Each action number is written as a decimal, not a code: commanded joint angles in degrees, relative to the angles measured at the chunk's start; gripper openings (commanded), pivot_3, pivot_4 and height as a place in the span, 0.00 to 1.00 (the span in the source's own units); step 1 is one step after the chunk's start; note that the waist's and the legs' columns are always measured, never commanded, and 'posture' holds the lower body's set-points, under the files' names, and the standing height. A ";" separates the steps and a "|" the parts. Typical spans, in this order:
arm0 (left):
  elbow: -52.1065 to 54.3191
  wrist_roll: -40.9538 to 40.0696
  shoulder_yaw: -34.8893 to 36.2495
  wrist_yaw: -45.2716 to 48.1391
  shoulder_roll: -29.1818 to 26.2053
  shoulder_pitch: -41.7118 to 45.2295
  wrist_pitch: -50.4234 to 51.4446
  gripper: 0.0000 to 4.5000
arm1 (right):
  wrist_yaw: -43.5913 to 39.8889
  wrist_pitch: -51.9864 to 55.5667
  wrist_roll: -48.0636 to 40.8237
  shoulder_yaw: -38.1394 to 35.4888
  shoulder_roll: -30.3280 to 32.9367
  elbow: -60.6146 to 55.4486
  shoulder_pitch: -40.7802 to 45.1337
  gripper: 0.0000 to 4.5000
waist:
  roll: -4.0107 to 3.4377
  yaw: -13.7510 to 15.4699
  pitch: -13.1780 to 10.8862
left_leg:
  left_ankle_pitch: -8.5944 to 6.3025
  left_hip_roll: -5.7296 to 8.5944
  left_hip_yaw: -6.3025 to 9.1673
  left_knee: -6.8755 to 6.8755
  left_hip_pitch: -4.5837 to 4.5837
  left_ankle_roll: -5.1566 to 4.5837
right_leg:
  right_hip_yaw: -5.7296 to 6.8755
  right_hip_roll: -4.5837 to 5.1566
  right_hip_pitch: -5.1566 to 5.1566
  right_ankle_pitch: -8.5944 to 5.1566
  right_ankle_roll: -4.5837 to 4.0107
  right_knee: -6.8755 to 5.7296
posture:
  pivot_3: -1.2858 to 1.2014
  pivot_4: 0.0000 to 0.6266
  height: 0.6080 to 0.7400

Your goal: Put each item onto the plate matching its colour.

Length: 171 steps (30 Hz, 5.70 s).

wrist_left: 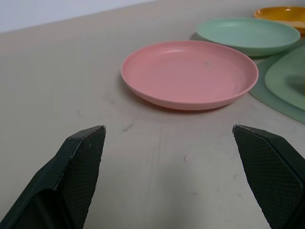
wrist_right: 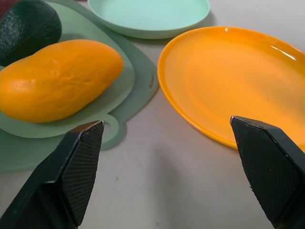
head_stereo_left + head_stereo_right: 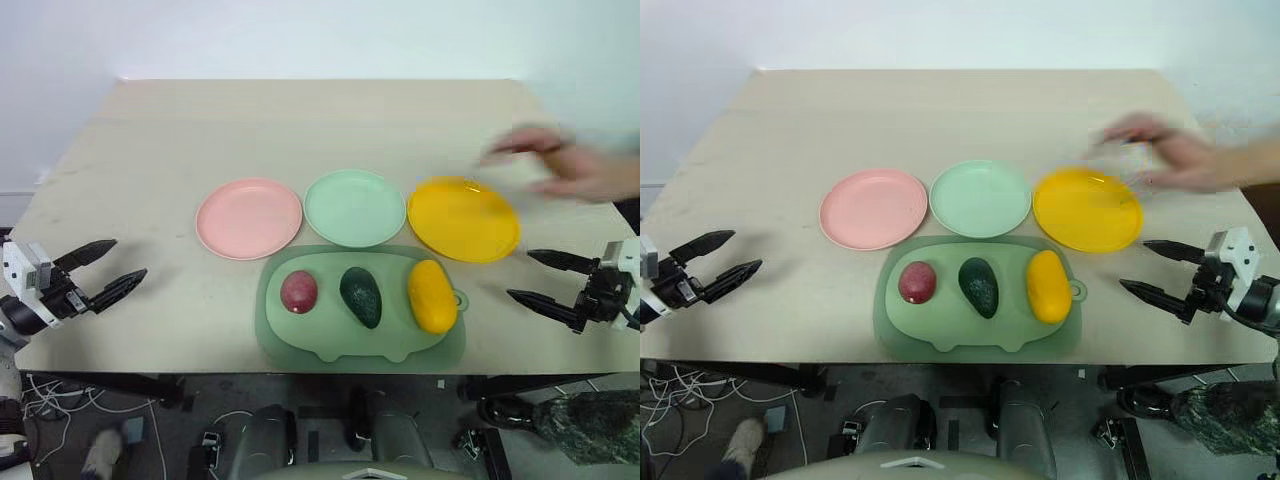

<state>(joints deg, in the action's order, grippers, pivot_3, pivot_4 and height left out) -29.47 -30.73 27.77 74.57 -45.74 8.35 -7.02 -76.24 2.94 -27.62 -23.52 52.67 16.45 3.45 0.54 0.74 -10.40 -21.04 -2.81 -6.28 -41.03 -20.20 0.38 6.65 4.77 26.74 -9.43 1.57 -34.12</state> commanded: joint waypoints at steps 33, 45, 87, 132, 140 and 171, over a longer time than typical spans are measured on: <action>18.22 -3.18 -5.75 6.14 4.84 -2.73 2.38 0.99 | 9.23 26.47 -10.76 -0.60 3.72 -28.53 -4.56 1.00 | 0.00 0.00 0.00 | 0.00 -0.02 0.21 -0.02 -0.04 0.00 | 0.00 -0.02 0.04 0.00 -0.01 -0.01 | 0.52 0.24 0.95; 17.14 -2.67 -9.59 6.42 6.78 0.50 2.80 0.99 | 37.23 54.77 -18.86 4.56 -1.91 -47.07 -1.11 1.00 | 0.04 0.04 -0.01 | -0.01 0.01 0.27 -0.04 -0.15 -0.02 | 0.01 -0.03 0.08 0.00 -0.01 0.02 | 0.52 0.24 0.95; 16.38 -1.95 -11.71 3.63 9.42 1.51 1.47 1.00 | 49.20 43.67 7.27 22.31 -9.92 1.68 38.27 0.72 | 0.32 -0.32 0.17 | -0.02 0.06 0.11 0.02 -0.23 -0.06 | 0.05 -0.06 0.14 0.00 -0.03 0.02 | 0.52 0.24 0.95; 16.85 -1.71 -12.47 4.64 10.06 0.01 0.52 1.00 | 66.86 88.45 -19.04 23.51 -31.72 -49.54 24.11 0.99 | 0.23 -1.51 0.13 | -0.05 0.01 0.25 0.05 -0.37 -0.08 | -0.01 -0.04 0.36 0.01 -0.02 -0.05 | 0.52 0.24 0.95; 18.58 -1.82 -12.46 3.33 10.05 -0.42 1.45 1.00 | 65.11 85.66 -15.19 25.81 -31.08 -47.86 24.84 0.79 | 0.23 -1.52 0.13 | -0.05 0.01 0.25 0.05 -0.37 -0.08 | 0.00 -0.04 0.36 0.00 -0.02 -0.05 | 0.52 0.24 0.95; 24.49 -1.98 -14.65 0.38 11.42 -1.34 3.14 1.00 | 47.64 48.19 3.01 22.65 -32.62 -7.72 45.06 0.99 | 0.14 -1.40 0.08 | 0.14 -0.03 0.13 0.11 -0.55 0.25 | 0.10 -0.04 0.46 0.02 -0.02 -0.09 | 0.52 0.24 0.95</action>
<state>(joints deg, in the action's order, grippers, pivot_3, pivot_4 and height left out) -7.46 -31.91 12.50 75.36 -34.33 7.14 -3.98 -26.01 49.44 -20.75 3.38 17.45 17.16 49.40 0.68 -0.65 -10.31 -20.90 -2.84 -6.12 -40.92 -20.82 0.63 6.78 4.74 27.22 -9.41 1.55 -34.21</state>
